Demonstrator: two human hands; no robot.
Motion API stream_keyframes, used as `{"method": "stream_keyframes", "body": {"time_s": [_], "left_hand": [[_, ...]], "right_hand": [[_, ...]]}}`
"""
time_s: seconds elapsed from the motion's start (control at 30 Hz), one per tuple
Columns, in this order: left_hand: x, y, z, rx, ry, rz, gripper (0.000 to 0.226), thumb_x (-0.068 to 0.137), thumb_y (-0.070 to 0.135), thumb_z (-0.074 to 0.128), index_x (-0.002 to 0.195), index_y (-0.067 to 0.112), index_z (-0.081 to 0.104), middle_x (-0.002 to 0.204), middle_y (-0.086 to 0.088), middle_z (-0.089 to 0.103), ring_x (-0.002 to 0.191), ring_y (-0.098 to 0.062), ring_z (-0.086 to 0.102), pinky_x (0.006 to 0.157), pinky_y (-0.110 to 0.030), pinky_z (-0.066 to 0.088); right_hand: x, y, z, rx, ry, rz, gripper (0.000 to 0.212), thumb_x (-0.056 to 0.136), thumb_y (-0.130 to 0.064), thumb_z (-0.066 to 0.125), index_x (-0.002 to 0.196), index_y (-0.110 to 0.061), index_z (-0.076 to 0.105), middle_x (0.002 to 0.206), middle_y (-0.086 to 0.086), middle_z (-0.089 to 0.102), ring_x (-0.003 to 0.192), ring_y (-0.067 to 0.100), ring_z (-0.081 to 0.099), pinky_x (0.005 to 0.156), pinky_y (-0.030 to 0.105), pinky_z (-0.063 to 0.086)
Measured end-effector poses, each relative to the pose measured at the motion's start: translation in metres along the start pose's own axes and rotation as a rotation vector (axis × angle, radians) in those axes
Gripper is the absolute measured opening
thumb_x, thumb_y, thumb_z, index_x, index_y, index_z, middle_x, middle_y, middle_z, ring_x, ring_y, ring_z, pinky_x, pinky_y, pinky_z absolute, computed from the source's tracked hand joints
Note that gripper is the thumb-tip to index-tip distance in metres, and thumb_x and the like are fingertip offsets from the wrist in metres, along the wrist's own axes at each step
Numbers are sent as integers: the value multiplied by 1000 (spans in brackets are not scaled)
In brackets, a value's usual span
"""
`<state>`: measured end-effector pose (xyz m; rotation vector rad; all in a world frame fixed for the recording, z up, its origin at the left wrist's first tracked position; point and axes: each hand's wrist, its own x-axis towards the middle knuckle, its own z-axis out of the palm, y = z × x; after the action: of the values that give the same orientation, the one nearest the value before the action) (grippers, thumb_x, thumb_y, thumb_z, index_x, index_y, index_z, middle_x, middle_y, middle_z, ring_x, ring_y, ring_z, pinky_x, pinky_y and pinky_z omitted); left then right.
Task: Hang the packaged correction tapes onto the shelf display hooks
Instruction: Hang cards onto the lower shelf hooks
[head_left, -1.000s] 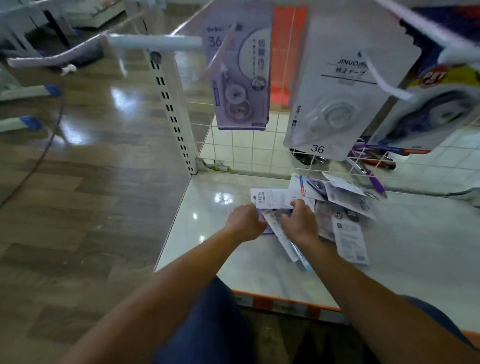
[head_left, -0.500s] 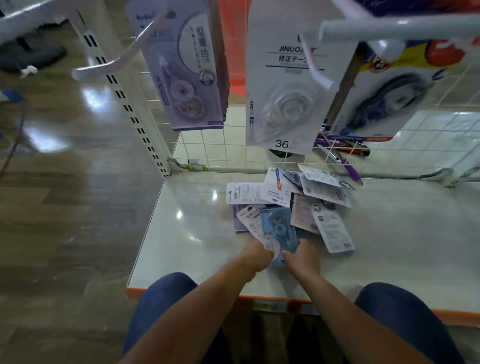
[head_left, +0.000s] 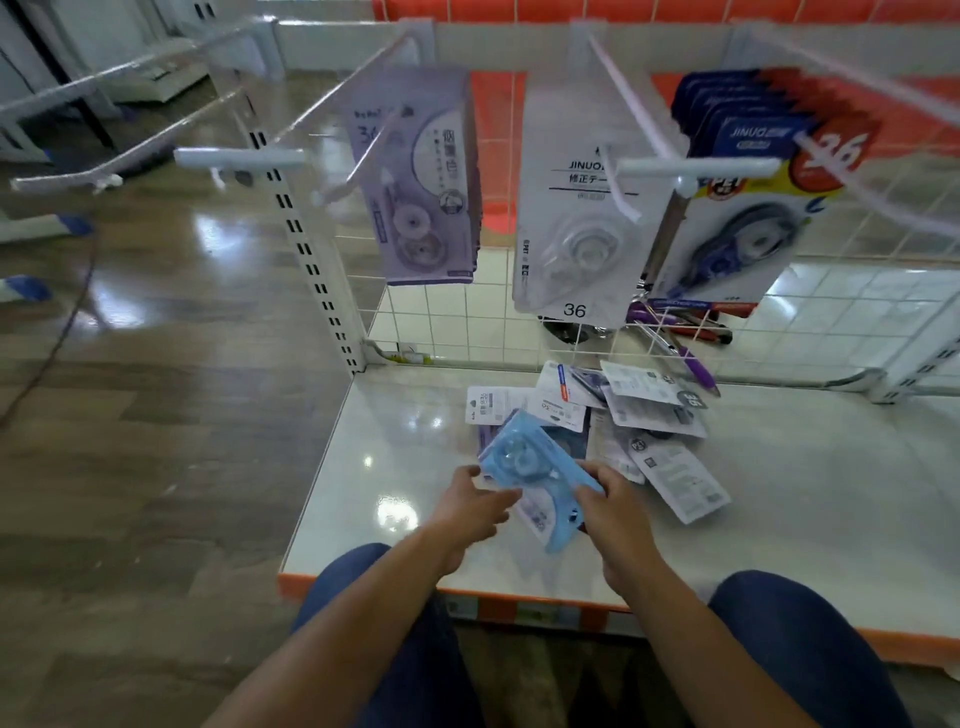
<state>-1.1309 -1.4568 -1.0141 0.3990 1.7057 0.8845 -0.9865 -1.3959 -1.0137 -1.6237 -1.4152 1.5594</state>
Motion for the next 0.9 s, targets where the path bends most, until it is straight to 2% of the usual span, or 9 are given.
{"method": "stream_keyframes", "body": {"time_s": [0.1,0.23,0.33,0.43,0.5,0.57,0.63,0.73,0.9], "left_hand": [[-12,5,-17,-44,24,126,87,84,32,72,149,21,15,124,-4,56,110,-20,58,94,-37,50],[-27,7,-37,-7,100,302,94,83,27,73,152,22,9,152,-7,32,121,-18,50,102,-39,45],[-40,10,-49,39,124,438,95,80,24,76,151,25,13,154,1,27,131,-18,42,96,-31,47],[-55,18,-55,82,139,548,90,78,20,79,147,28,23,139,13,38,124,-8,43,76,-10,48],[-62,23,-61,145,152,585,69,76,23,80,132,29,41,129,11,52,114,-6,54,74,-12,50],[-69,28,-66,161,120,577,44,76,22,80,111,23,54,114,1,65,97,-9,66,72,-20,56],[-78,33,-67,157,45,566,32,77,20,79,100,16,56,105,-2,68,90,-12,70,74,-28,59],[-95,38,-60,137,-87,577,27,80,16,75,100,15,56,104,-5,68,92,-18,70,76,-31,59],[-121,43,-44,-162,-355,622,49,80,16,76,120,11,50,116,-11,66,108,-29,66,85,-39,57]], "right_hand": [[-11,-24,-3,-8,22,-141,9,92,-16,57,87,-21,63,86,5,67,80,22,65,69,38,52],[-23,-58,-4,39,40,-247,22,89,-24,63,72,-9,61,62,3,55,61,18,51,57,28,38],[-30,-80,0,33,29,-304,34,81,-38,66,63,-10,58,62,14,53,60,26,52,57,34,40],[-43,-98,6,-14,-1,-375,46,67,-60,63,77,-15,66,75,19,66,73,41,64,67,50,53],[-53,-111,4,-28,-7,-443,47,73,-55,66,78,-8,65,78,24,65,70,42,63,63,50,52],[-61,-125,-1,6,14,-492,35,79,-41,70,75,-7,67,77,24,66,67,41,63,59,48,53],[-67,-137,-6,44,19,-524,17,81,-29,73,69,-18,70,70,8,70,65,29,67,60,41,55],[-82,-150,-16,115,-23,-574,12,79,-21,75,72,-28,68,67,-11,71,62,7,67,57,26,54],[-117,-168,-46,336,-84,-616,6,86,-14,65,83,-19,67,76,-6,72,73,10,68,62,27,56]]}}
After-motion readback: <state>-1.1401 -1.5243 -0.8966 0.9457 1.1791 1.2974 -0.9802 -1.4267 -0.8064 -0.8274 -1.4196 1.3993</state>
